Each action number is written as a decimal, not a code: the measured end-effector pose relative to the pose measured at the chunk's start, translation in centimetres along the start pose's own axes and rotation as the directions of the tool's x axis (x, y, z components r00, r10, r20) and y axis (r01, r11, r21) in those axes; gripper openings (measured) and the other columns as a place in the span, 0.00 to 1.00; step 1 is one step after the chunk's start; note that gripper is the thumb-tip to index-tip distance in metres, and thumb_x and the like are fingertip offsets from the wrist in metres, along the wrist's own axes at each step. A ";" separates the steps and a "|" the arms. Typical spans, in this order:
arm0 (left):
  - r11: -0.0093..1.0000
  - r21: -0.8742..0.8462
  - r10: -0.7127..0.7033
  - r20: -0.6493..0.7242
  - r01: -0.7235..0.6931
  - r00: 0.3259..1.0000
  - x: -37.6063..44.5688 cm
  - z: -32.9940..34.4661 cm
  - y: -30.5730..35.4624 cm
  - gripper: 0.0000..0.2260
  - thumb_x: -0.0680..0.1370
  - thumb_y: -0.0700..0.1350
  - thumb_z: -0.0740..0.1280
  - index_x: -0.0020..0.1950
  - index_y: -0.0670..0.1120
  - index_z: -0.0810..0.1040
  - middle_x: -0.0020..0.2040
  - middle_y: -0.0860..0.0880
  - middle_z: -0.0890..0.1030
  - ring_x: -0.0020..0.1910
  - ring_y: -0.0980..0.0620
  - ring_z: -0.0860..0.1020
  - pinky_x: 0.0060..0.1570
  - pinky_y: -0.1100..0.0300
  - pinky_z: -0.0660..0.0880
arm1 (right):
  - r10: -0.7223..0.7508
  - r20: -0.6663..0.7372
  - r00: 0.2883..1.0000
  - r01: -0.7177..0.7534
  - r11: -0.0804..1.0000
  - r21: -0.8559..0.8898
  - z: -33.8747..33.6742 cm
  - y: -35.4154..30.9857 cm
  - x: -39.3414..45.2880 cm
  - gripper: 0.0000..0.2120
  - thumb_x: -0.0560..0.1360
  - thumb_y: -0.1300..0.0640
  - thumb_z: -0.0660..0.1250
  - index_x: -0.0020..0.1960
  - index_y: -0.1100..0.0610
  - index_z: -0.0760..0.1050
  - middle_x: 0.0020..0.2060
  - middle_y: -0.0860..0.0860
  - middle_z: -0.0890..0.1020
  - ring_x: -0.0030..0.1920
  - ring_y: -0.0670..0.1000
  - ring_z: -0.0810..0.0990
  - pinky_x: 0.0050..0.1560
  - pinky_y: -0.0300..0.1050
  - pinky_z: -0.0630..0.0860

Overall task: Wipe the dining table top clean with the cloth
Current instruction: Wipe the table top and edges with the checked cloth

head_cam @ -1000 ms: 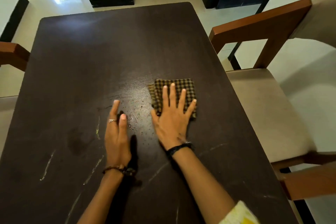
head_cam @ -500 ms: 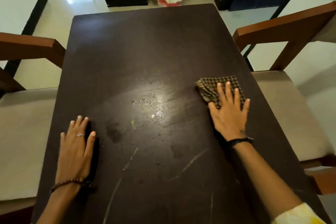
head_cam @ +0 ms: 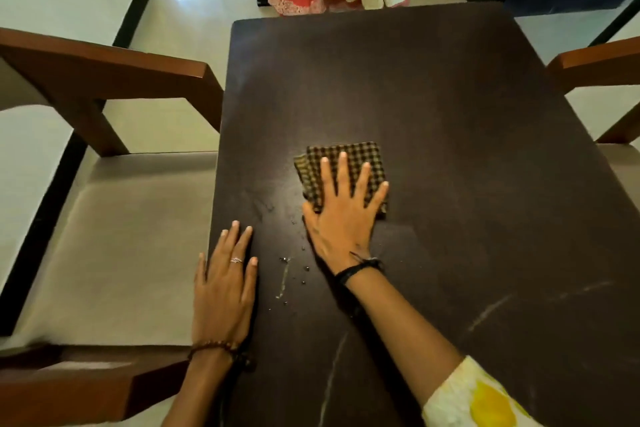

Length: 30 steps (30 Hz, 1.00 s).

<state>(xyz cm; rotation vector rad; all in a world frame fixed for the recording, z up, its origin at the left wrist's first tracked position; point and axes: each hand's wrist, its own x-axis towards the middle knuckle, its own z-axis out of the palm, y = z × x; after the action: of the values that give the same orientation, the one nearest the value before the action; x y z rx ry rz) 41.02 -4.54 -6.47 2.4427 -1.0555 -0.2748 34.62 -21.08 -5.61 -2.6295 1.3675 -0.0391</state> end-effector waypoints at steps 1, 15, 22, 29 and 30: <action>1.000 -0.025 -0.007 -0.011 0.007 1.000 0.0 0.1 -0.1 0.22 0.79 0.45 0.56 0.73 0.49 0.57 0.73 0.54 0.55 0.73 0.56 0.52 0.72 0.48 0.50 | -0.060 0.014 0.998 0.060 0.998 -0.004 0.2 -1.1 -0.3 0.35 0.76 0.38 0.53 0.76 0.48 0.41 0.77 0.51 0.43 0.75 0.62 0.41 0.69 0.68 0.35; 0.921 -0.372 -0.184 -0.160 0.114 0.970 -0.1 0.5 -1.1 0.26 0.77 0.59 0.51 0.73 0.54 0.54 0.73 0.50 0.62 0.70 0.54 0.61 0.66 0.54 0.62 | 0.117 0.023 0.993 -0.117 0.993 0.016 -0.9 3.9 -5.7 0.37 0.75 0.40 0.55 0.76 0.49 0.40 0.77 0.55 0.44 0.75 0.64 0.41 0.72 0.65 0.38; 0.744 -0.661 -0.251 -0.144 0.095 0.957 0.0 0.3 -1.8 0.23 0.75 0.61 0.53 0.70 0.64 0.56 0.72 0.56 0.64 0.69 0.62 0.62 0.66 0.59 0.63 | -0.039 0.044 0.998 0.038 0.999 0.025 0.7 -5.3 -4.2 0.41 0.74 0.39 0.56 0.76 0.55 0.40 0.76 0.59 0.42 0.74 0.65 0.39 0.66 0.64 0.28; 0.723 -0.690 -0.268 -0.271 0.007 0.925 0.2 -0.3 -1.4 0.27 0.74 0.65 0.53 0.71 0.62 0.50 0.74 0.57 0.54 0.71 0.63 0.55 0.65 0.73 0.58 | -0.324 0.125 0.938 0.318 0.946 0.065 1.2 -10.6 0.5 0.37 0.76 0.39 0.54 0.76 0.50 0.40 0.76 0.58 0.41 0.75 0.63 0.39 0.69 0.67 0.34; 0.704 -0.710 -0.294 -0.280 0.009 0.914 0.2 -0.4 -1.4 0.28 0.73 0.66 0.53 0.71 0.62 0.50 0.73 0.58 0.53 0.70 0.64 0.56 0.63 0.74 0.60 | -0.367 0.132 0.921 0.360 0.930 0.073 1.1 -10.5 0.2 0.36 0.76 0.40 0.54 0.76 0.49 0.40 0.76 0.57 0.41 0.75 0.63 0.39 0.69 0.66 0.34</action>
<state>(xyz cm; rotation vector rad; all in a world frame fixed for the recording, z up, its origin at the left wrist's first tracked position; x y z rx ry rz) 42.15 -3.76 -6.82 1.7723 -0.4414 -0.1972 43.35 -15.16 -4.95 -2.7465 0.8087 0.0679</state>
